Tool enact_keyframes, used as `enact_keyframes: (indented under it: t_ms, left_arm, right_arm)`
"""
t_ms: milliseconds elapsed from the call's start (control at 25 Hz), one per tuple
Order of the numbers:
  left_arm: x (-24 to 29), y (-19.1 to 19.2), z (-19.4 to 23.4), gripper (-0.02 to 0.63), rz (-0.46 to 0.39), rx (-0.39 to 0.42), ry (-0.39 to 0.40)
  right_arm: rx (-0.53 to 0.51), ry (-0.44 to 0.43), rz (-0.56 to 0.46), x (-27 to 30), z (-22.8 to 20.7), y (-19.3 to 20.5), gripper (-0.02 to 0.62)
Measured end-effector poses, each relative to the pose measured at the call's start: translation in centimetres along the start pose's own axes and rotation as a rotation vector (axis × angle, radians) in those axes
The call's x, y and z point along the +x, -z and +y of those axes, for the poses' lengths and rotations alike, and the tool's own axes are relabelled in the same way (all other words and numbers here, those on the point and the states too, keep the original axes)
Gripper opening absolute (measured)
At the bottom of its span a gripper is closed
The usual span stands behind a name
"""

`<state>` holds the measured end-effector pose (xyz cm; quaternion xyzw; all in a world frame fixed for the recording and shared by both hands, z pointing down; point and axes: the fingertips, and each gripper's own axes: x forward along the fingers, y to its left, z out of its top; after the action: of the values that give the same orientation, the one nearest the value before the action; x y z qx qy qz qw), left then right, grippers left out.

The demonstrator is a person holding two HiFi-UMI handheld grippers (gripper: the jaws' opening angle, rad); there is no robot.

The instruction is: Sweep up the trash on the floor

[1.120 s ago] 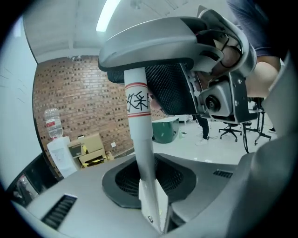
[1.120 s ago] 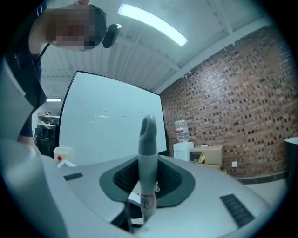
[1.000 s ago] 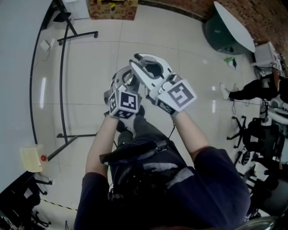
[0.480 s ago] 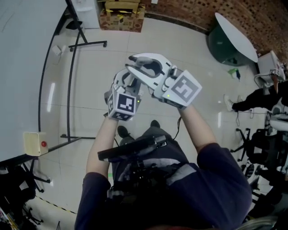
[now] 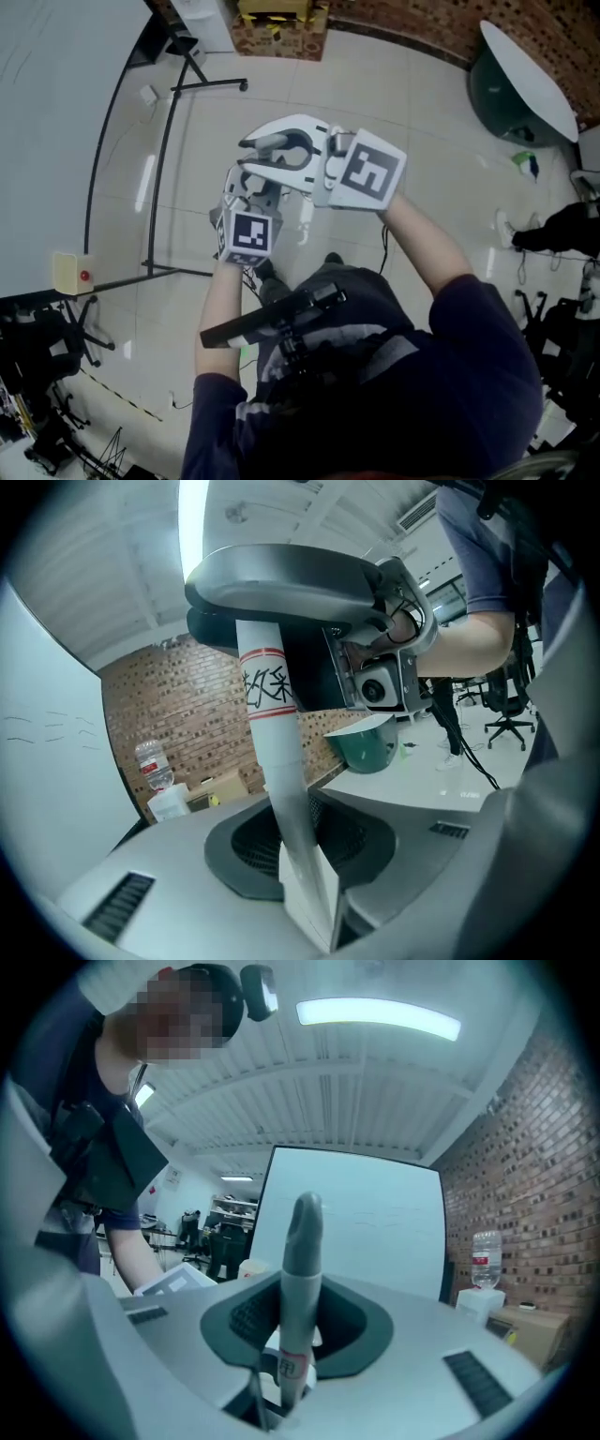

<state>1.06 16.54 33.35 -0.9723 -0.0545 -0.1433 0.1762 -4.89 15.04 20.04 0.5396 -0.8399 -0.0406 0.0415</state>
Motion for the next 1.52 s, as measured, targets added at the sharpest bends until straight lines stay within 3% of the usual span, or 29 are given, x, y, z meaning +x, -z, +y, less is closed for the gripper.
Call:
enact_keyframes:
  t_ms: [240,320,520,680,840,960,1160,1360,1520]
  left_arm:
    - [1.6,-0.5,-2.0,0.075,0.07,-0.053,-0.113]
    - [1.7,-0.4,-2.0,0.075,0.089,-0.085,-0.133]
    - [3.2,-0.7,-2.0,0.075,0.116,-0.136,-0.133]
    - [5.0,-1.1,-1.9,0.066,0.084,-0.187,-0.154]
    - [6.7,-1.7,-1.8,0.058,0.042,-0.218,-0.159]
    - [7.7,-1.4,-1.4,0.057,0.02,-0.237,-0.142]
    - [9.2,0.1,0.0,0.055,-0.029,-0.274,-0.08]
    - [11.3,3.8,0.3,0.039,-0.019,-0.299,0.127]
    - [12.9,7.7,1.9,0.032,0.025,-0.371,0.259]
  right_arm:
    - [-0.028,-0.142,-0.01,-2.7,0.5,0.5,0.095]
    - [-0.017,-0.135,-0.014,-2.6,0.3,0.6,0.095]
    - [0.01,0.03,-0.073,-2.8,-1.6,0.6,0.095]
    - [-0.009,0.183,-0.111,-3.6,-3.3,0.9,0.095]
    - [-0.009,0.236,-0.096,-4.2,-4.6,1.6,0.097]
    - [0.004,0.18,-0.071,-3.8,-5.4,2.3,0.097]
    - [0.008,0.016,-0.003,-1.8,-7.0,4.2,0.101]
    - [0.048,-0.114,0.13,0.6,-8.8,8.3,0.105]
    - [0.091,-0.221,0.224,4.0,-10.2,11.9,0.091]
